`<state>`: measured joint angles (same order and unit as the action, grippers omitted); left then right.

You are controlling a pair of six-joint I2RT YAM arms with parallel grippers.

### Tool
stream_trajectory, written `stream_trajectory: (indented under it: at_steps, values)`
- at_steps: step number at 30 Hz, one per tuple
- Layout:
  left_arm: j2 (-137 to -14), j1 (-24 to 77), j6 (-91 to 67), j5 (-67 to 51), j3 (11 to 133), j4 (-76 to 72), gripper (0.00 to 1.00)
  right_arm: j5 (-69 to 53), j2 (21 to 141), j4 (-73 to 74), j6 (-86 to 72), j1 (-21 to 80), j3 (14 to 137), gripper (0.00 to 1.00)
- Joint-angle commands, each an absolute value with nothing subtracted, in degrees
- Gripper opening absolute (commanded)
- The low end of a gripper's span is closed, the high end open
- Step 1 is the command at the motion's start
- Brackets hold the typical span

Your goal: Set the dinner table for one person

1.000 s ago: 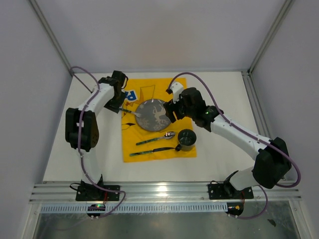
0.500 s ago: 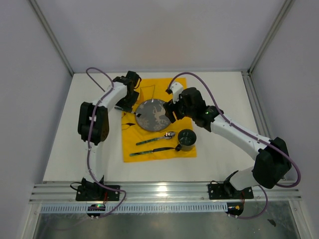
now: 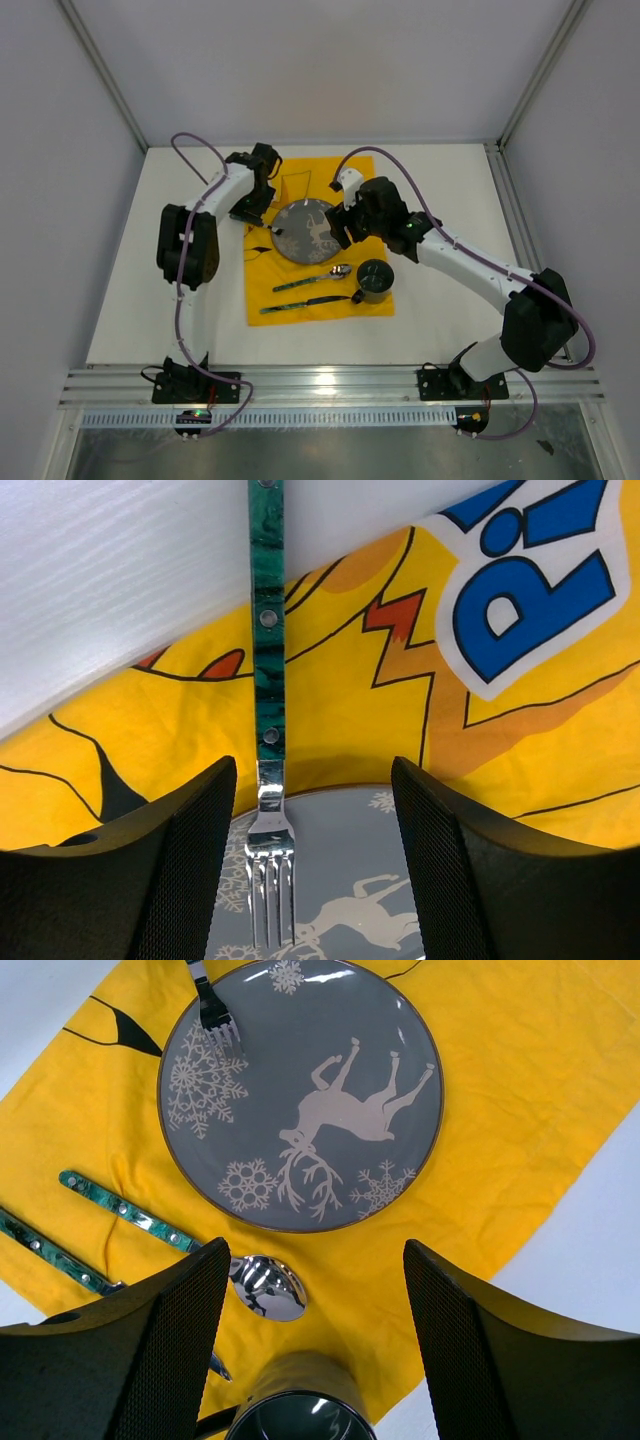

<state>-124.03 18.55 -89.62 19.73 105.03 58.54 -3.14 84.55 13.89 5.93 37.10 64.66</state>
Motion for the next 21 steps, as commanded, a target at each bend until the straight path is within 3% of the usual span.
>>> stream_trajectory:
  at_steps: [1,17,19,21]
  values:
    - [-124.6,18.0,-90.6,23.4,107.1,61.6,0.65,-3.3,84.4,12.6,6.5,37.0,65.9,0.74]
    - [-128.0,16.3,-88.9,23.9,109.2,63.5,0.59,-2.4,85.0,12.9,6.7,37.0,65.7,0.74]
    - [-128.1,16.2,-88.9,23.9,109.2,63.5,0.54,-2.4,85.2,12.8,6.6,37.0,65.6,0.74]
    - [-127.9,16.1,-88.3,23.9,109.2,63.1,0.38,-2.2,85.4,12.8,6.6,37.0,65.7,0.74]
